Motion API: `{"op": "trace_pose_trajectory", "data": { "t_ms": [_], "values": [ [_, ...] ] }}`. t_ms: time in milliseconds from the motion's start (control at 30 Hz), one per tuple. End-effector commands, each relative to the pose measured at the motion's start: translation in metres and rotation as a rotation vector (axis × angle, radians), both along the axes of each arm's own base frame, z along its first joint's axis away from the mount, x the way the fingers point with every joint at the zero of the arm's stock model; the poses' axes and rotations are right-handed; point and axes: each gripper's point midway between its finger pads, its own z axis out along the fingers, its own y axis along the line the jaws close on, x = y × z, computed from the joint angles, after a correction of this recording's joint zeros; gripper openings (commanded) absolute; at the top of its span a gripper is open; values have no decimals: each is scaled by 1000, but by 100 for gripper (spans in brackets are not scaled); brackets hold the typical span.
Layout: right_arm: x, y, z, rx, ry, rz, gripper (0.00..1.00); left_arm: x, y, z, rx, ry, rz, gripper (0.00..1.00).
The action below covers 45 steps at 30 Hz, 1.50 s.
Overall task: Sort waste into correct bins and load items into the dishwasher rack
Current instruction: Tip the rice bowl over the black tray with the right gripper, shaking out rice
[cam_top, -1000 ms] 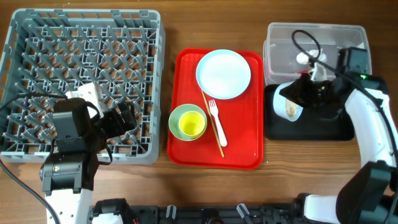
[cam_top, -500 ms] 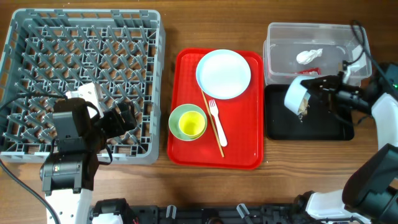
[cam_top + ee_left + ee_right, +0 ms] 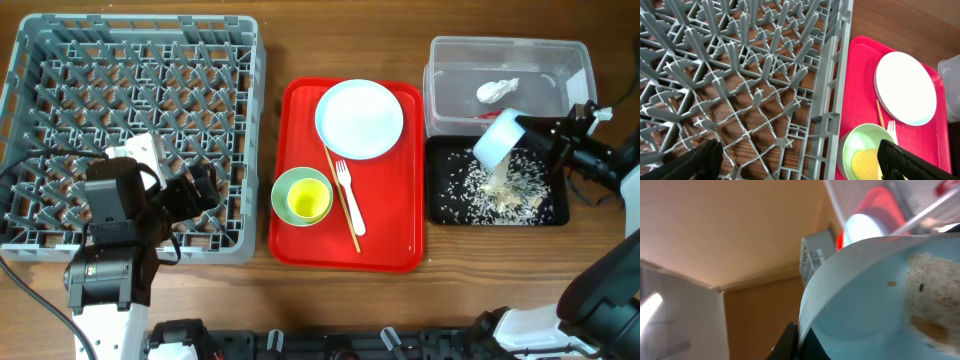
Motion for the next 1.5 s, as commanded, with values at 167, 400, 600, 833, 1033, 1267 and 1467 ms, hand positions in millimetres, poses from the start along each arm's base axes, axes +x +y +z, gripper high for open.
{"op": "trace_pose_trajectory", "data": {
  "t_ms": [167,400,600,833,1033,1267,1467],
  "values": [
    [-4,6,32,222,-62,53,4,2,-4,9,-11,-25,-12,100],
    [-6,7,37,261,-56,61,4,2,-4,9,-11,-25,-12,100],
    [-6,7,37,272,-42,60,4,2,-4,9,-11,-24,-12,100],
    [-5,7,37,270,-44,61,4,2,-4,9,-11,-25,-12,100],
    [-5,7,37,260,-56,62,4,2,-4,9,-11,-25,-12,100],
    [6,1,3,-19,-79,22,4,2,-4,9,-11,-25,-12,100],
    [-20,-6,-86,-460,255,50,4,2,-4,9,-11,-25,-12,100]
  ]
}}
